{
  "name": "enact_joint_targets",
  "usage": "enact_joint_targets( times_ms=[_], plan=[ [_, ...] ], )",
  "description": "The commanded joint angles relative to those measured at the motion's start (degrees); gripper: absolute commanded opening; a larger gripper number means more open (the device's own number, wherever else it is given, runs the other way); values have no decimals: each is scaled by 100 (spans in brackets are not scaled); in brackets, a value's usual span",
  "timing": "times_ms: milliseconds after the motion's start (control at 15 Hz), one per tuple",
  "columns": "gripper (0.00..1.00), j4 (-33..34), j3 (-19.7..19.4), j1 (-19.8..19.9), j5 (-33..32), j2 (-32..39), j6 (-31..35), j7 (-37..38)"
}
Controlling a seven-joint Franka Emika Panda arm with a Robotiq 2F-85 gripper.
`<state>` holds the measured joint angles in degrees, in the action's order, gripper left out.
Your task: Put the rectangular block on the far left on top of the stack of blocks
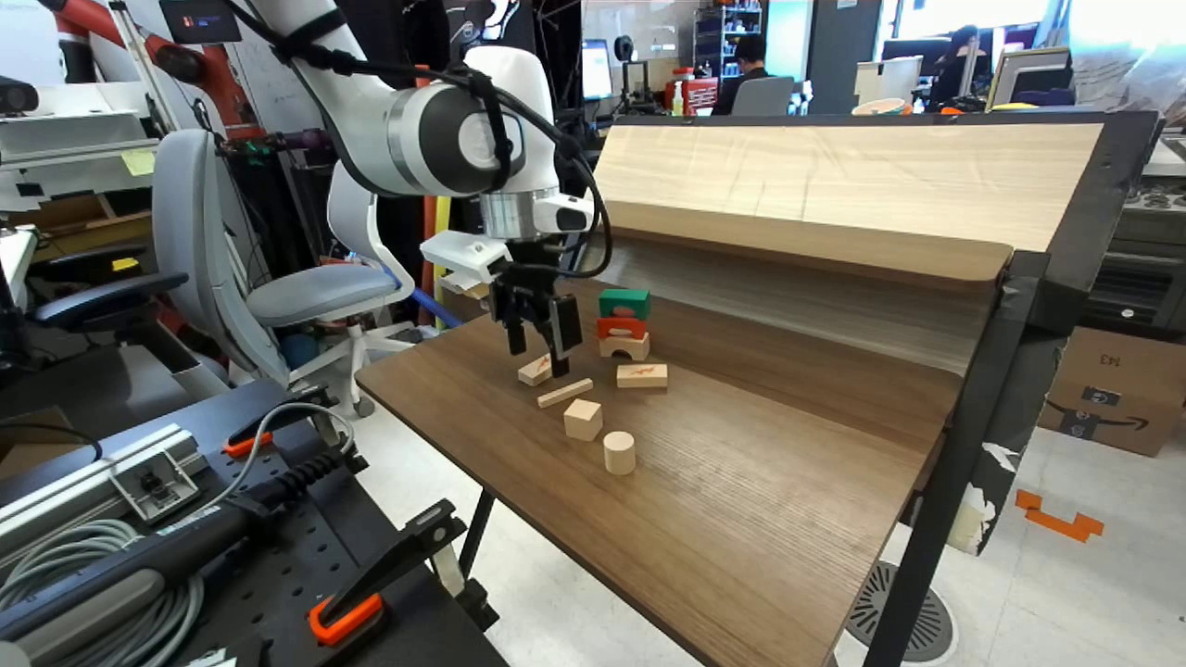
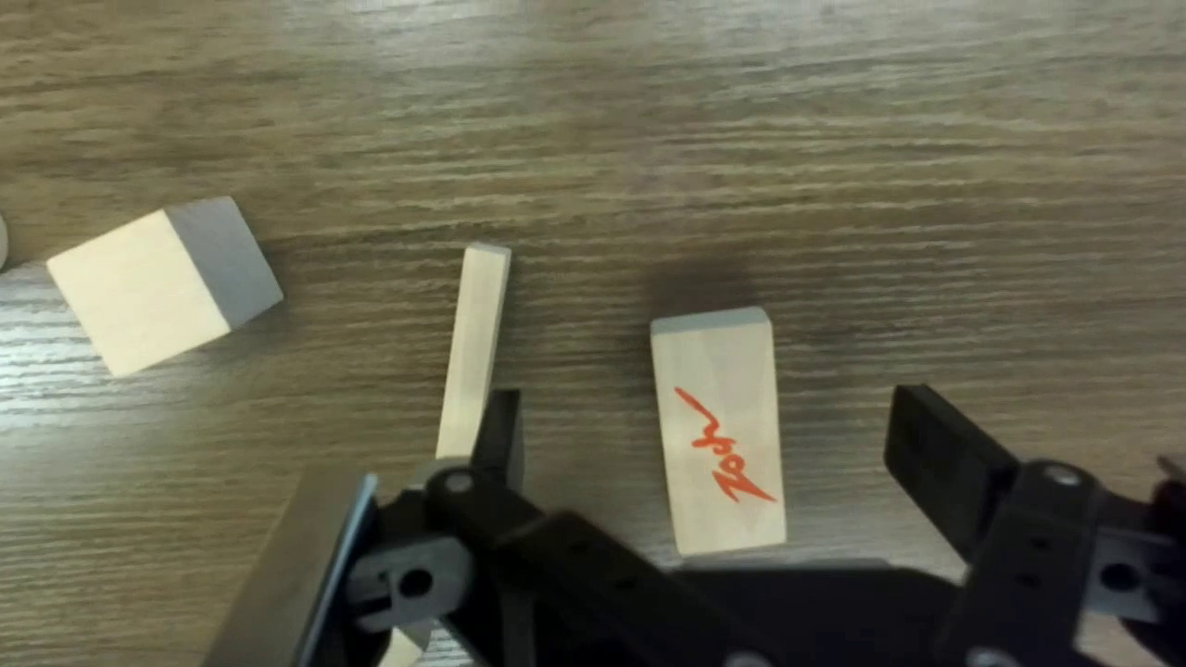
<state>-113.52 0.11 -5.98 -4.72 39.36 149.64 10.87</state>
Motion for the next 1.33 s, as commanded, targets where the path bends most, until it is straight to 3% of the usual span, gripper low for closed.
enact_joint_targets(
  times_ms=[0, 67, 133, 667, 1267],
  plan=[
    [100, 304, -55, -41, 122, 294, -167, -37],
    [75, 326, -86, -69, 94, 347, -131, -16],
    [72, 347, -104, -84, 84, 390, -130, -2],
    [14, 286, -237, -229, -19, 238, -57, 104],
    [8, 109, -384, -482, -96, -224, -416, 349]
  ],
)
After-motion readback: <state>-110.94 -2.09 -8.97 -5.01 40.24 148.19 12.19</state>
